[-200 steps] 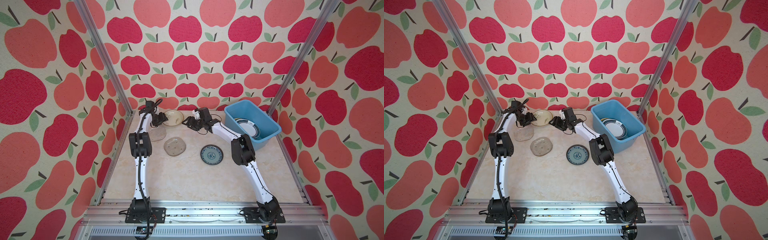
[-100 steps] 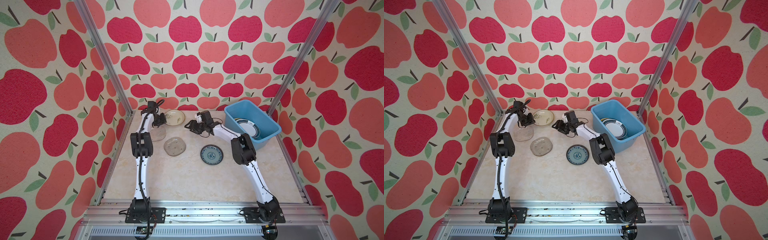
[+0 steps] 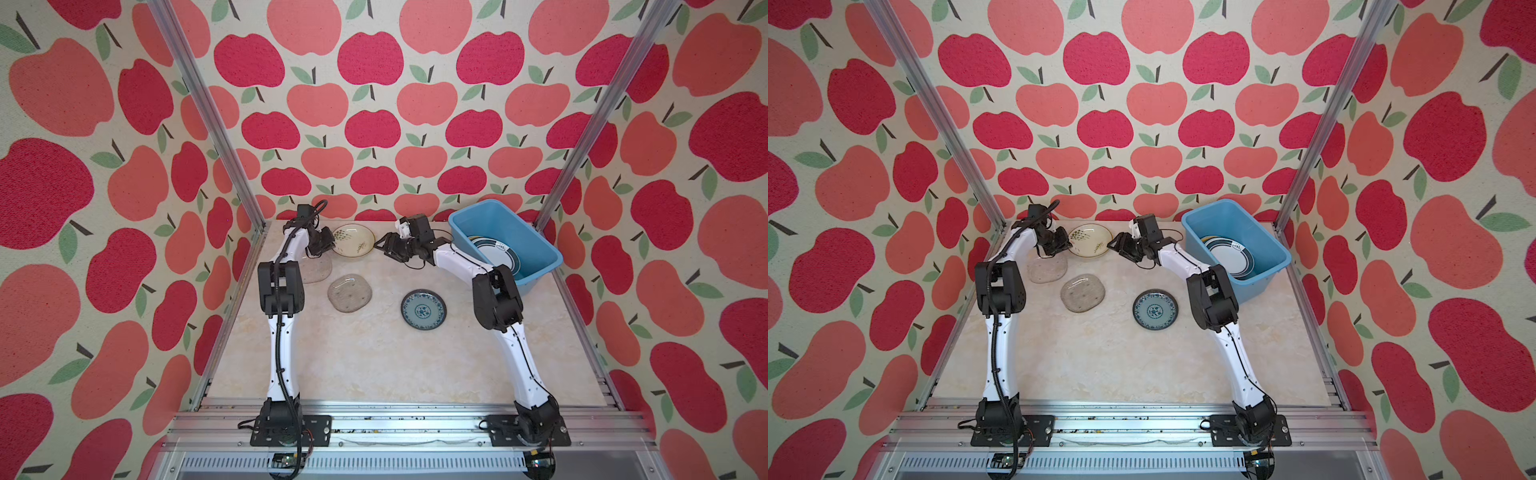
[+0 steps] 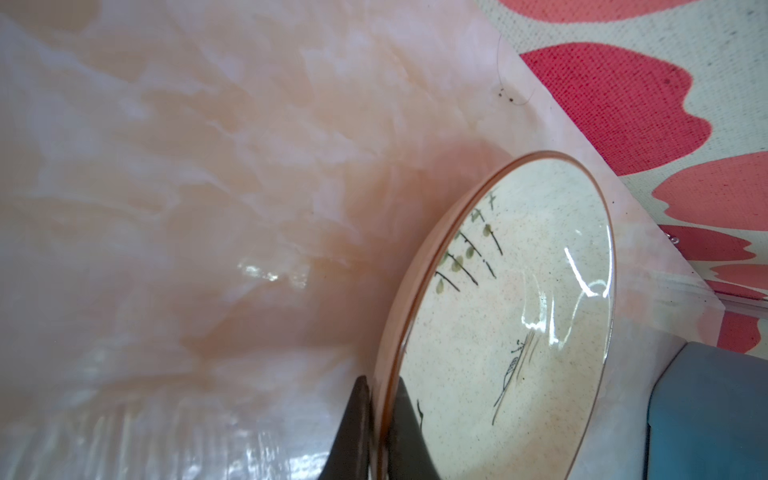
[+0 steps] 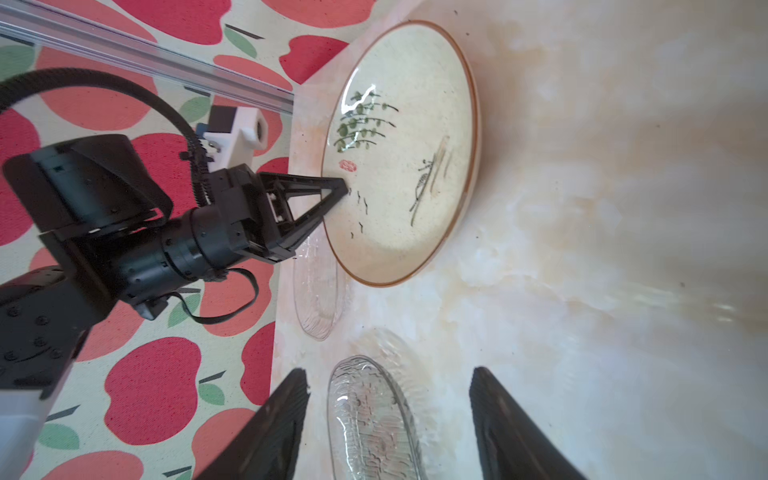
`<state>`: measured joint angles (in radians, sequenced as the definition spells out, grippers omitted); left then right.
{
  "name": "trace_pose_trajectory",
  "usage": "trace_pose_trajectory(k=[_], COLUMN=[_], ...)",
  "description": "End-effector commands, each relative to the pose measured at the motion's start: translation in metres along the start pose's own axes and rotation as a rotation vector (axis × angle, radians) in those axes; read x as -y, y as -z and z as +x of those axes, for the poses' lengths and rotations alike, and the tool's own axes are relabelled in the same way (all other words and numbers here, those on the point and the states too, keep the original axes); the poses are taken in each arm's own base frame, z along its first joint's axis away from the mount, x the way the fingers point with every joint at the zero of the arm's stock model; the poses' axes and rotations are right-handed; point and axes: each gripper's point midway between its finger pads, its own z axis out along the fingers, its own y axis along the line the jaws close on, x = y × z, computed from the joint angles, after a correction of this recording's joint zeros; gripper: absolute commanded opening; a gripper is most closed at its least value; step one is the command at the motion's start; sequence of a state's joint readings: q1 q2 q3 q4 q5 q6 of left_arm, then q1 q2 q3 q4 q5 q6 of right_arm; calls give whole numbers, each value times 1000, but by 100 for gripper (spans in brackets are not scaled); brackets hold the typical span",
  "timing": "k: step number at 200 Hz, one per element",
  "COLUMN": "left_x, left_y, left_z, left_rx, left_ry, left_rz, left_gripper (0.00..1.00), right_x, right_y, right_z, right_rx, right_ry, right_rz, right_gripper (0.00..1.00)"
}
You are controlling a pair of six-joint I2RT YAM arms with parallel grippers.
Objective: Place the plates into the plastic bin on the countertop
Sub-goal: 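Grip the cream plate rim with the left gripper and tilt it up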
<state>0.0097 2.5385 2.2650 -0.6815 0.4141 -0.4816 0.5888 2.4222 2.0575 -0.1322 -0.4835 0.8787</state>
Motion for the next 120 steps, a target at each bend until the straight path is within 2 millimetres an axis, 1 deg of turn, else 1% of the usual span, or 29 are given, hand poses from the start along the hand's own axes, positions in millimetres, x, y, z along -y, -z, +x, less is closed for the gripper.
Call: trace_pose_trajectory(k=[1,9,23,33,35,48,61,89,108,120], left_x=[58,67,82,90,91,103,112,133,149,161], left_y=[68,84,110,128,131,155,177,219,242,253], left_z=[-23,-21,-11,0,2,19,38,87,122,145], left_rx=[111,120,119,118,117,115,110,96,93,83], left_ry=[-38,-44,-56,-59,-59,-63,-52,-35,-26,-23], left_rz=[90,89,85,64,60,41,23,21,58,90], left_gripper=[0,0,0,0,0,0,0,0,0,0], right_x=[-49,-59,-74,-85,-85,-95,-100,-101,-103,-107], right_y=[36,45,62,77,79,102,125,178,210,229], right_z=[-9,-7,-2,3,5,14,25,44,59,70], right_rx=[30,28,21,15,8,-6,-17,-8,-4,-2], right_ry=[92,112,147,174,175,210,237,250,242,236], right_rz=[-34,-32,-24,-19,-12,9,49,125,131,113], right_gripper=[65,65,65,66,66,67,67,67,67,68])
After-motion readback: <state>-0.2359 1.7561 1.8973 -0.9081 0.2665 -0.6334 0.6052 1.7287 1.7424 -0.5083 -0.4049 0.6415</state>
